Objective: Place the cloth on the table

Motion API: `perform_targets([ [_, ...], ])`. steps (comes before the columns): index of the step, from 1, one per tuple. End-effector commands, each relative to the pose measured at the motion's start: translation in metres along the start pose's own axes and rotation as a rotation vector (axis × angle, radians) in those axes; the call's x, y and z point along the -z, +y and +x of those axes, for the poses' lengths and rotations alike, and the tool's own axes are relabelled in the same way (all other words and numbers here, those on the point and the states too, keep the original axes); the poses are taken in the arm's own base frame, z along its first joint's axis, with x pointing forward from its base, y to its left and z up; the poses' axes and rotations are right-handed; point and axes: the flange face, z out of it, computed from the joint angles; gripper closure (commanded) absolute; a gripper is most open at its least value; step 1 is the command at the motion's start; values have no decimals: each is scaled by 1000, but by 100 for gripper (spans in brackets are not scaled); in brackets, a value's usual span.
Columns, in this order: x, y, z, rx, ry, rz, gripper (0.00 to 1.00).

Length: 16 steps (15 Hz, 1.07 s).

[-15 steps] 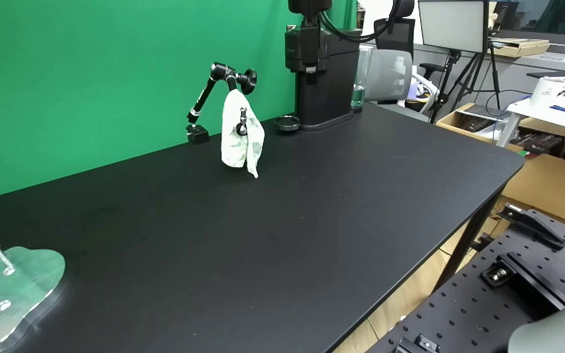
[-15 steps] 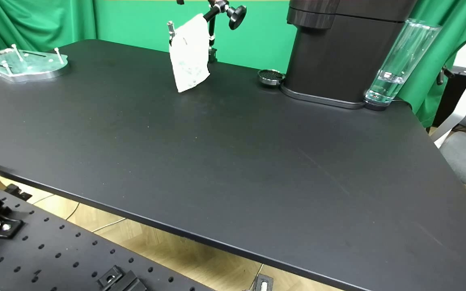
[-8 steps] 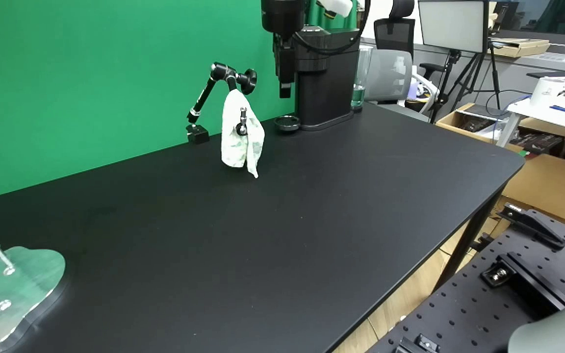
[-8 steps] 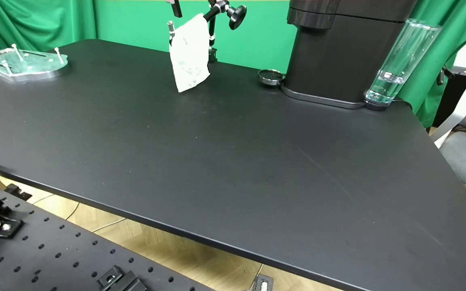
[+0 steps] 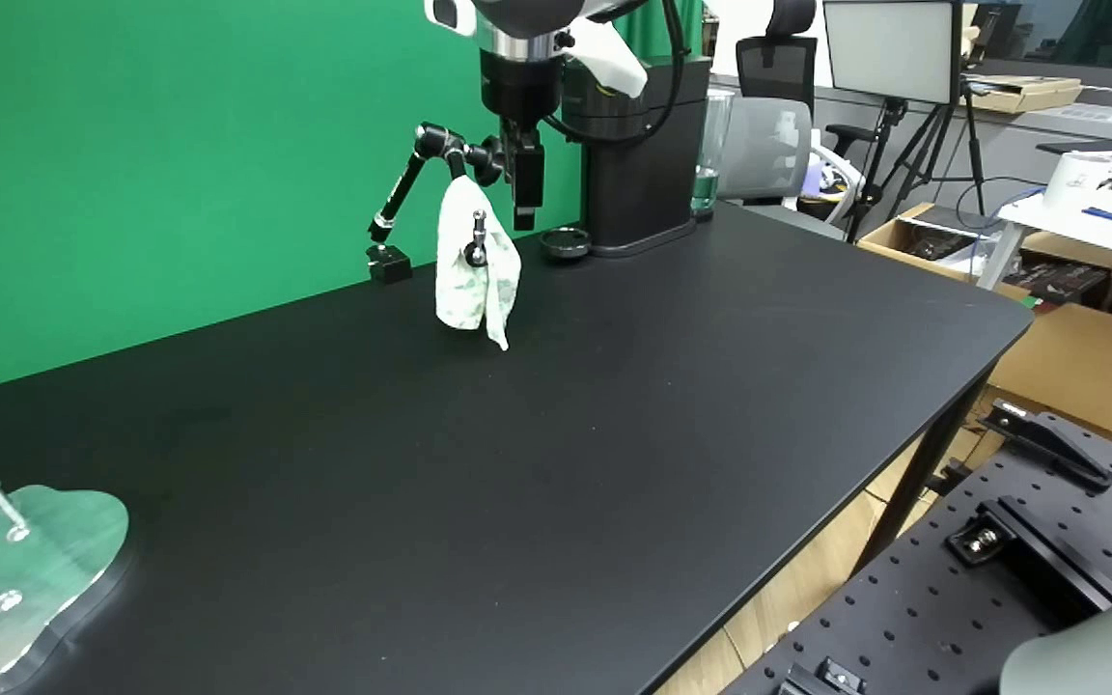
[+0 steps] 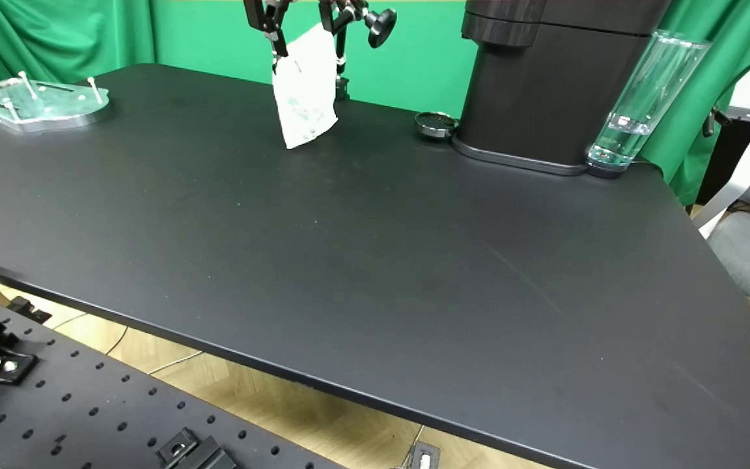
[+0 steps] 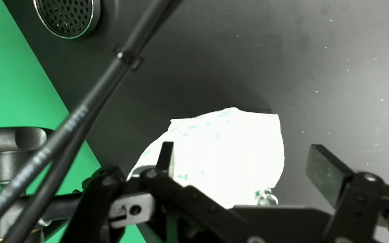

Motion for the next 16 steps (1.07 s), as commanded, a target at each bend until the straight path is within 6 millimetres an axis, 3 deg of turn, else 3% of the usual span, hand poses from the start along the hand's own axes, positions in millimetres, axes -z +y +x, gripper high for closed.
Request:
perform_targets([
  [1, -13, 13, 3, 31, -3, -20, 0],
  [7, -32, 17, 4, 31, 4, -49, 0],
  [8, -34, 16, 5, 27, 12, -51, 25],
  [9, -35, 16, 5, 27, 17, -56, 26],
  [16, -35, 16, 10, 16, 50, -75, 75],
])
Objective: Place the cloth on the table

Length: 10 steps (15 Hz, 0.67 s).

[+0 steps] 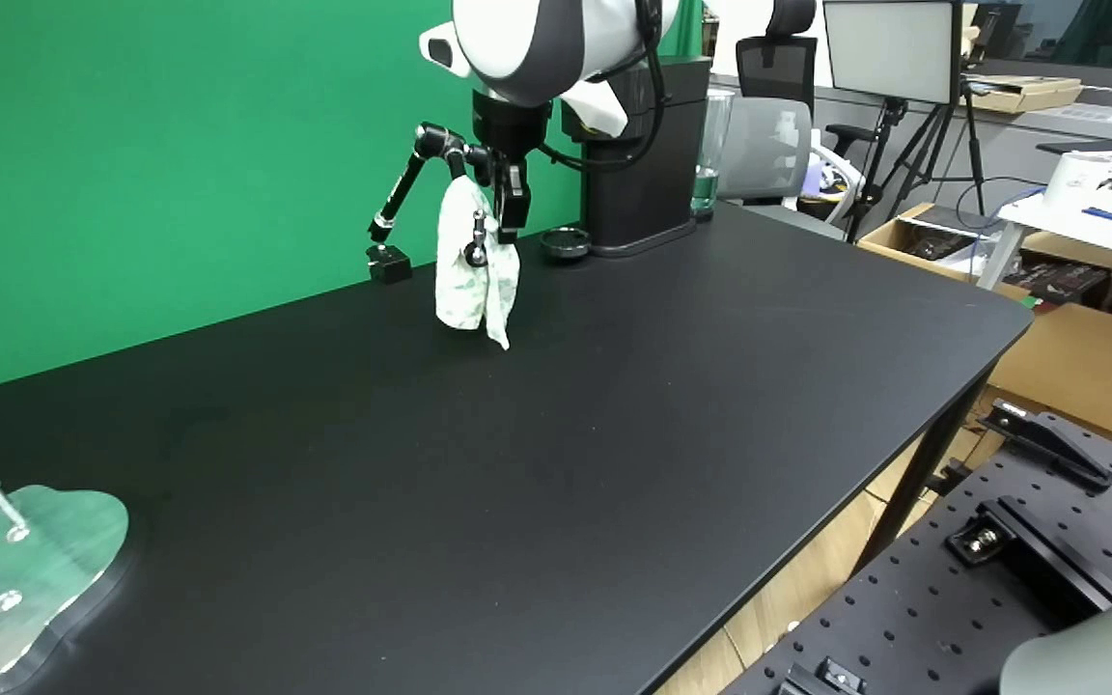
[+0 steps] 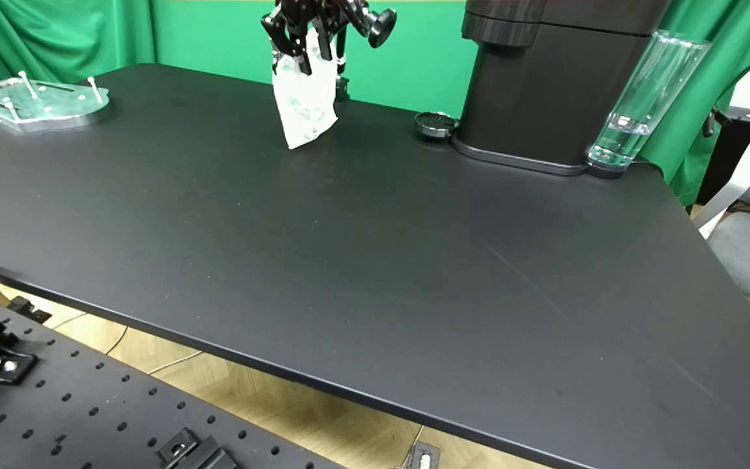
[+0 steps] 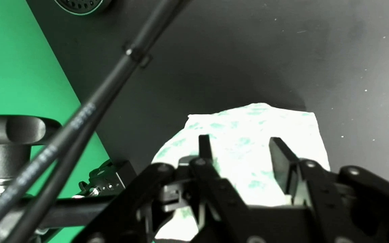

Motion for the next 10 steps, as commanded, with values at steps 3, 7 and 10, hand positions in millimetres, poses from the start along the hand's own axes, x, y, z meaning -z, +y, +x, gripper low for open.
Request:
perform_targets([
  [3, 2, 4, 6, -33, 26, -24, 95],
  [7, 5, 3, 8, -60, 25, -22, 100],
  [10, 20, 1, -5, -156, 1, -14, 100],
])
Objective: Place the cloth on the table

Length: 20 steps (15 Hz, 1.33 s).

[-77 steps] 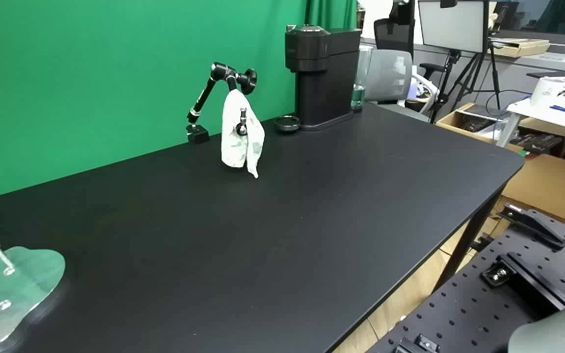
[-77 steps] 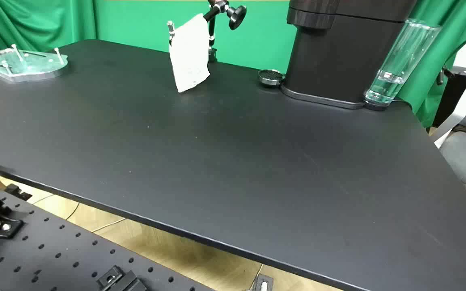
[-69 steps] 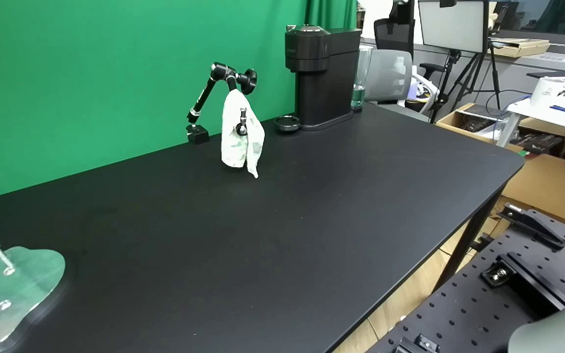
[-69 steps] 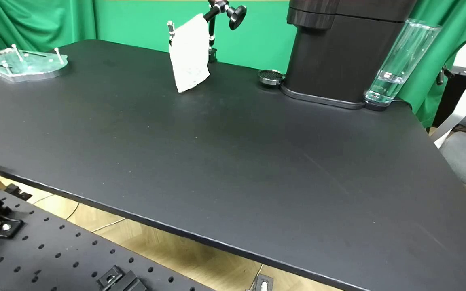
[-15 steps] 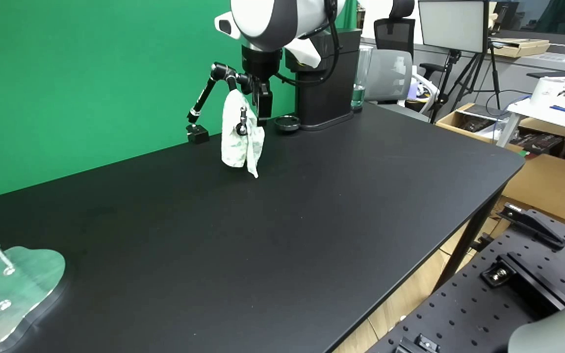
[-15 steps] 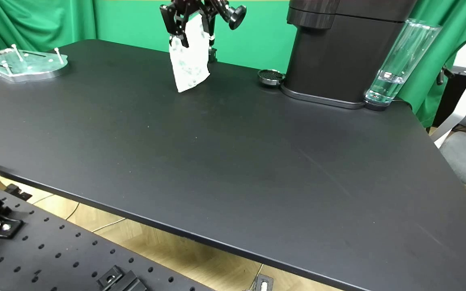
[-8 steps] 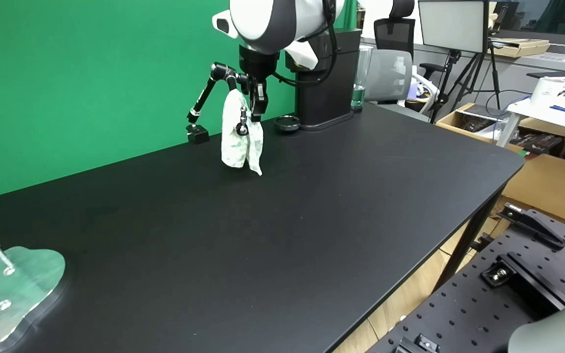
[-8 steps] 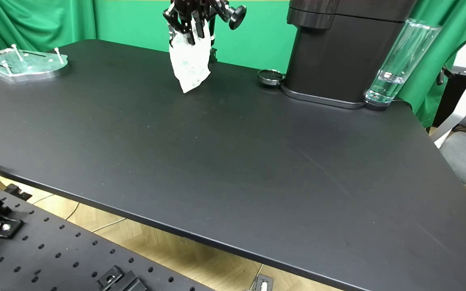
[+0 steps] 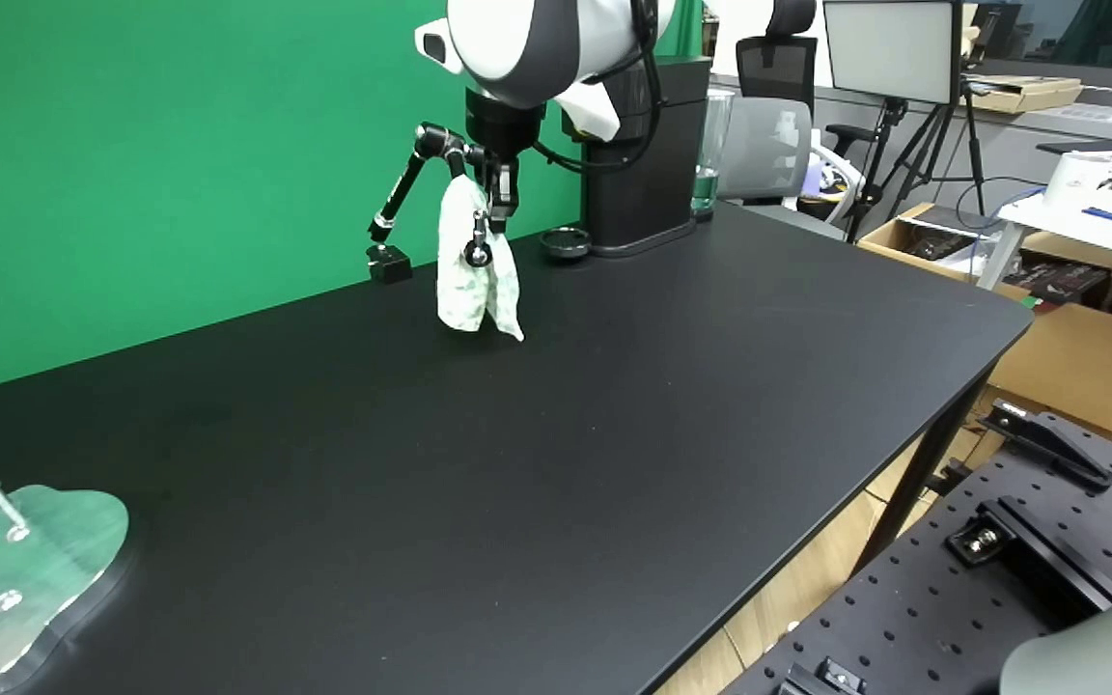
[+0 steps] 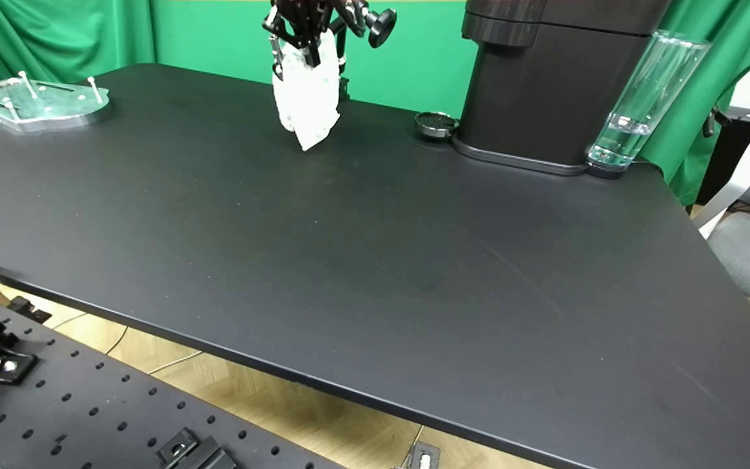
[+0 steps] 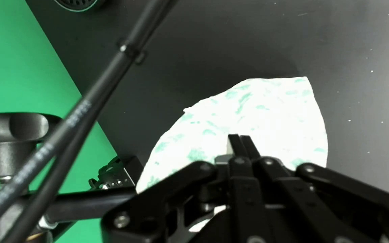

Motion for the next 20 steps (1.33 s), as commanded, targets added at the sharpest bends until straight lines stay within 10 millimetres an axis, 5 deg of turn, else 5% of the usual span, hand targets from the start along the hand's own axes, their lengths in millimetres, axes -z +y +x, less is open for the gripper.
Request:
perform_targets([
  [1, 24, 3, -17, -144, -34, -2, 100],
  [10, 79, -11, -88, -574, -181, 59, 100],
  [15, 63, -29, -123, -735, -278, 143, 100],
  [20, 46, -40, -132, -779, -265, 195, 100],
])
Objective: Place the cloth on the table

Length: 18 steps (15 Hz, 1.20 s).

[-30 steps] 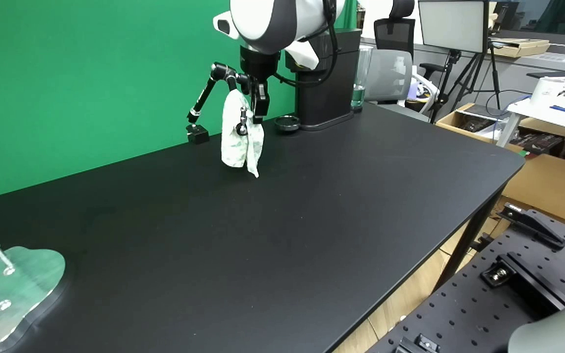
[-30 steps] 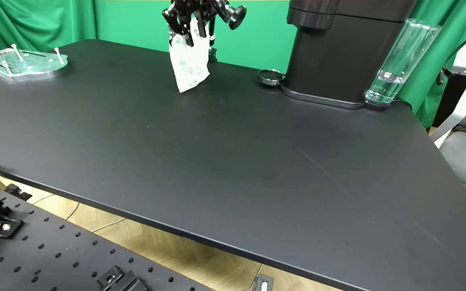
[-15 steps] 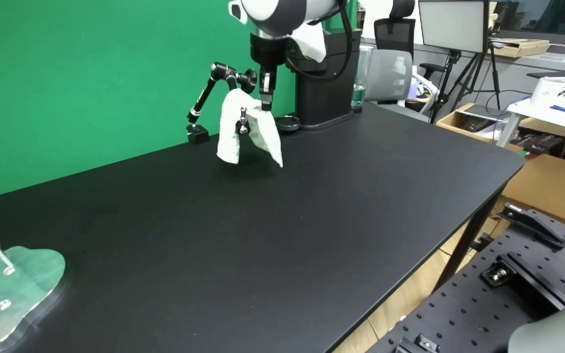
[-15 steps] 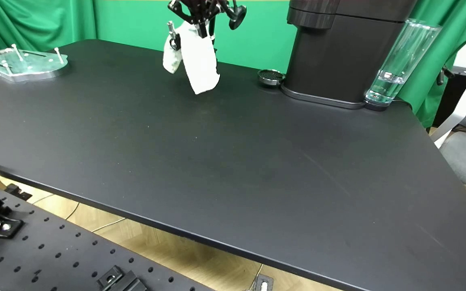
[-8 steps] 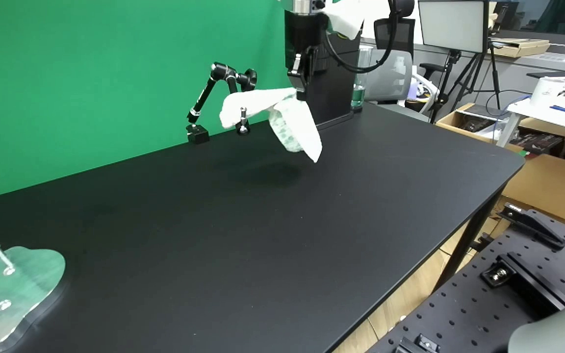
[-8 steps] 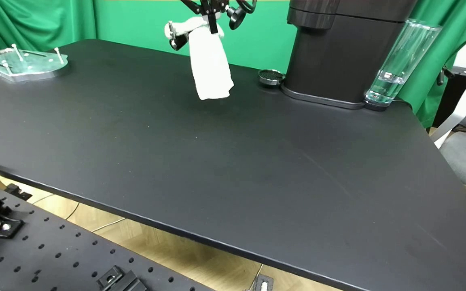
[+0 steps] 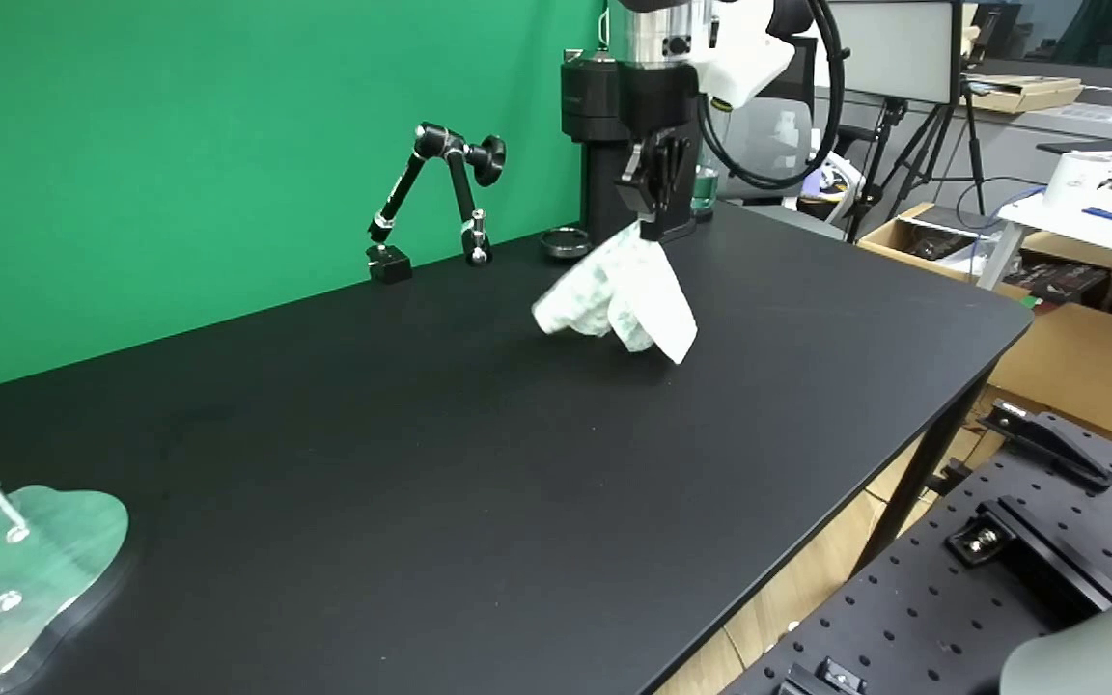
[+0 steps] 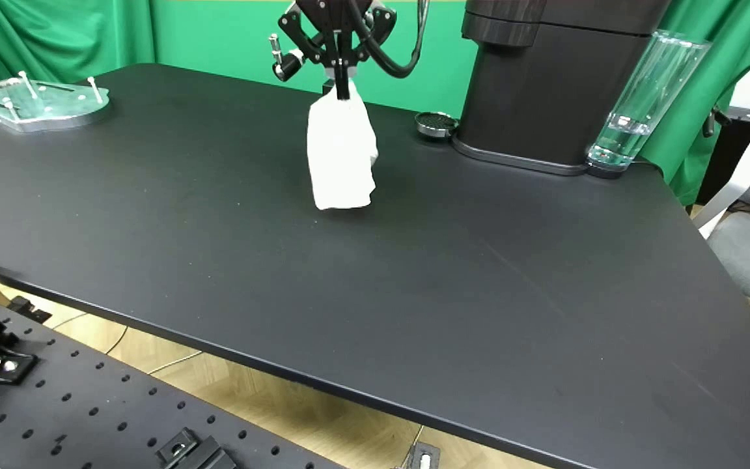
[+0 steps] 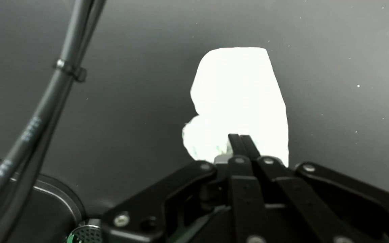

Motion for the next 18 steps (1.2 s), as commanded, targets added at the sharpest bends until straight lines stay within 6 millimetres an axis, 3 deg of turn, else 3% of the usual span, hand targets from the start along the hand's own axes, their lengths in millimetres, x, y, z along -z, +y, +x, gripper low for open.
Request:
perform_targets([
  [1, -5, -4, -2, -24, 17, 24, 73],
  [2, -5, -5, -1, -22, 32, 23, 73],
  [13, 13, -37, 5, 67, -9, 67, 1],
  [18, 17, -43, -1, 66, -115, 89, 0],
])
